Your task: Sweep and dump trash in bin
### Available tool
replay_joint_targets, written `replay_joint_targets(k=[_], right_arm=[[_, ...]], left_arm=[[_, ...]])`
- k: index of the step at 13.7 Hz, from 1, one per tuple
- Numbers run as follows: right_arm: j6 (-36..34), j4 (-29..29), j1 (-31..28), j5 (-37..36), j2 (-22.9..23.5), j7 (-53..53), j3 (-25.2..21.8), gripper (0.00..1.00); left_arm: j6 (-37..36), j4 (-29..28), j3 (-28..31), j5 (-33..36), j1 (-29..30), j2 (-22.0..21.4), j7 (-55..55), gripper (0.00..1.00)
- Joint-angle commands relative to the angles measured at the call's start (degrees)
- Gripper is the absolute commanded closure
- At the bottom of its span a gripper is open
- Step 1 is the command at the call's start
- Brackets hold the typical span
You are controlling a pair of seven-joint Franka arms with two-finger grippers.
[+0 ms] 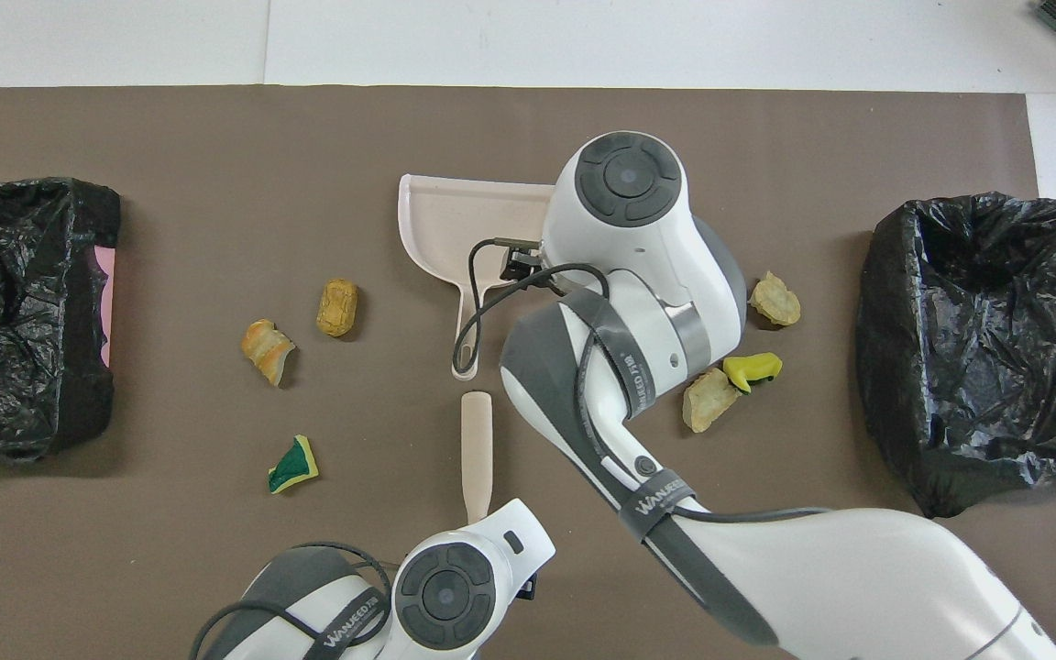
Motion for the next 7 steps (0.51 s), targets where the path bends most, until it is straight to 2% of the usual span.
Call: replay_joint_targets(k=[1, 4, 7], right_arm=[[-0.3, 8.2, 2.2, 0.1, 6.7, 4.1, -0.2, 0.0], [0.8, 10.9, 4.7, 0.0, 10.3, 7.8, -0.4, 0.01], [1.0, 10.9, 5.7, -0.2, 11.3, 7.8, -0.3, 0.1]], left_arm=[[0.3, -1.0, 0.3, -1.2, -0.4, -0.8, -0.2, 0.86], [-2.3, -0.6, 0.4, -1.2, 0.0, -0.8, 0.1, 0.99], [-3.4, -0.2, 0.4, -1.2, 0.2, -0.8, 0.7, 1.0]])
